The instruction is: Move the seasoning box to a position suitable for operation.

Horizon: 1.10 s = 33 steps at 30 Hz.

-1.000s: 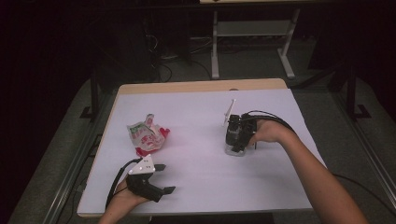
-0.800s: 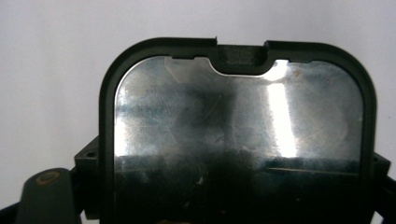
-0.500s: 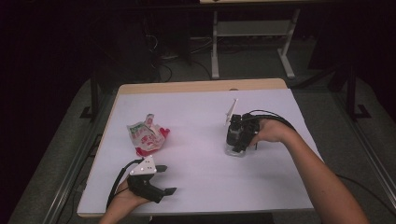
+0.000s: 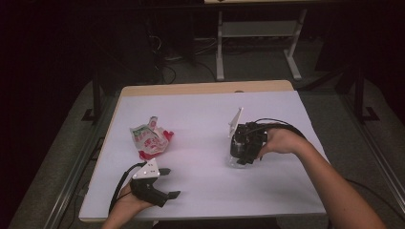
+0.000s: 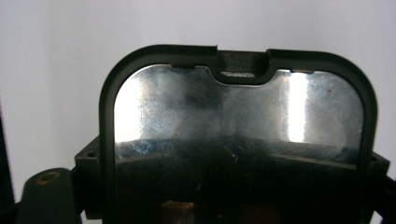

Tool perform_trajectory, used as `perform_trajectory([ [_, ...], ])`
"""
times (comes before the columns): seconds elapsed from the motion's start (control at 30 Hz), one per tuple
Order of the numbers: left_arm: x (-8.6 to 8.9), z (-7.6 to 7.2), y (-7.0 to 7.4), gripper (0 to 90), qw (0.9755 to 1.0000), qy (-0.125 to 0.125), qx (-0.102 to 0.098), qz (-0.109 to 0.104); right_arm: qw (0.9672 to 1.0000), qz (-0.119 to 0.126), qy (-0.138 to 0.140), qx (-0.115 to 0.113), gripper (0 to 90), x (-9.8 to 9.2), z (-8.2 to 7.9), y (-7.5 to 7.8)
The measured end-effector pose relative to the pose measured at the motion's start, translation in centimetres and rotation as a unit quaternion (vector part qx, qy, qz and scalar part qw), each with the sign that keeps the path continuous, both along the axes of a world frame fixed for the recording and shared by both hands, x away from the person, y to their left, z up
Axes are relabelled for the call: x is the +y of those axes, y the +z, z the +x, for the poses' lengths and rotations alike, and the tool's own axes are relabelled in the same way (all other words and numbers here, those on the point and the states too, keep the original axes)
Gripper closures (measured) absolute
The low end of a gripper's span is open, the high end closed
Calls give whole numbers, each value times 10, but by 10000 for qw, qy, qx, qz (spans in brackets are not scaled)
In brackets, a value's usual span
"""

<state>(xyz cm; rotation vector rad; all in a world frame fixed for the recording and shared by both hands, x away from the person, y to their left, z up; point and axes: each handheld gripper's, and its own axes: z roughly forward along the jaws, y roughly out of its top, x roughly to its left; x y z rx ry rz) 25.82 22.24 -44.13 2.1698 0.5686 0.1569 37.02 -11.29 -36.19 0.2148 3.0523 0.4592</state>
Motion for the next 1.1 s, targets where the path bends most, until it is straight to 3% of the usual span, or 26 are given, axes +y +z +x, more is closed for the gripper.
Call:
perform_trajectory([
  [0.4, -2, 0, -1, 127, 10000, -43, -5, 22, 9988, -91, 472, 11, 150, 17, -32, 2],
  [0.63, -4, 0, -1, 126, 10000, -42, 8, -6, 9966, -275, 767, 135, 150, 31, -49, -6],
  [1.1, -4, -1, -2, 127, 10000, -63, 58, -14, 9929, -552, 1021, 256, 150, 44, -60, -19],
])
